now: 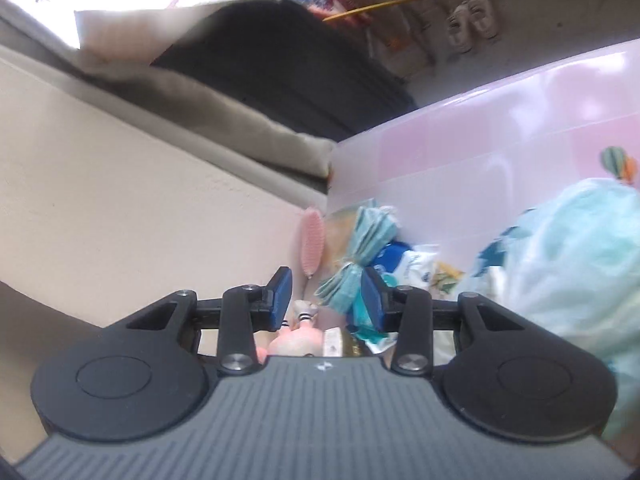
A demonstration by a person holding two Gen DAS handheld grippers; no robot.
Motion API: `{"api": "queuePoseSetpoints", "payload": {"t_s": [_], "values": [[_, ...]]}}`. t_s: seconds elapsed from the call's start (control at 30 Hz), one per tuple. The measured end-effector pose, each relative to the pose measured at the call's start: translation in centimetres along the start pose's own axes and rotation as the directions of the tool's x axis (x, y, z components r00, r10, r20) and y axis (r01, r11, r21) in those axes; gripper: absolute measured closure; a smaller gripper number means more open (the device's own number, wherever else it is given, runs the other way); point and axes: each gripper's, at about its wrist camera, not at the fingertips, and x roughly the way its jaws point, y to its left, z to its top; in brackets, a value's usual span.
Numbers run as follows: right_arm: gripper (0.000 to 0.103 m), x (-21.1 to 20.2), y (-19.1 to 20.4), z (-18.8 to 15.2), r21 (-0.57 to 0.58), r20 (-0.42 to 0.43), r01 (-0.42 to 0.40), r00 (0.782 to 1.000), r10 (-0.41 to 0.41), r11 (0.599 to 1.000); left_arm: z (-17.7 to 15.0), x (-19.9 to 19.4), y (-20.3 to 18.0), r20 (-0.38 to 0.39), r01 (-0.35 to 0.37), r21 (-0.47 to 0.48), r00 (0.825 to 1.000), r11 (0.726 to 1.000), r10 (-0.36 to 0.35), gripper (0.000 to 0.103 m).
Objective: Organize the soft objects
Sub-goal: 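Reach the right tool to the pink knitted sponge by the wall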
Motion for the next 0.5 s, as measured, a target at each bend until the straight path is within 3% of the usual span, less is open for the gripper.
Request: {"api": "queuePoseSetpoints", "payload": {"t_s": [0.1, 0.23, 0.37, 0.5], "values": [[0.065, 6.4, 1.6, 0.6, 0.006, -0.058, -0.031, 0.998, 0.031, 1.000, 1.4, 2.5, 0.4, 0.043, -0.038, 0.007, 0.998, 0.999, 0.038, 0.014], [0.065, 14.0, 2.2, 2.3, 0.005, -0.089, -0.042, 0.995, 0.042, 0.999, 2.0, 5.2, 1.1, 0.029, -0.046, -0.009, 0.998, 0.999, 0.046, 0.022], [0.065, 20.1, 1.4, 3.8, 0.028, -0.116, -0.007, 0.993, 0.010, 1.000, 1.6, 6.7, 2.2, 0.007, -0.034, -0.055, 0.999, 0.998, 0.034, 0.024], [0.065, 24.2, 0.2, 4.4, 0.041, -0.140, 0.048, 0.989, -0.041, 0.998, 1.2, 7.7, 3.0, -0.012, -0.028, -0.063, 1.000, 0.998, 0.027, 0.033]]}}
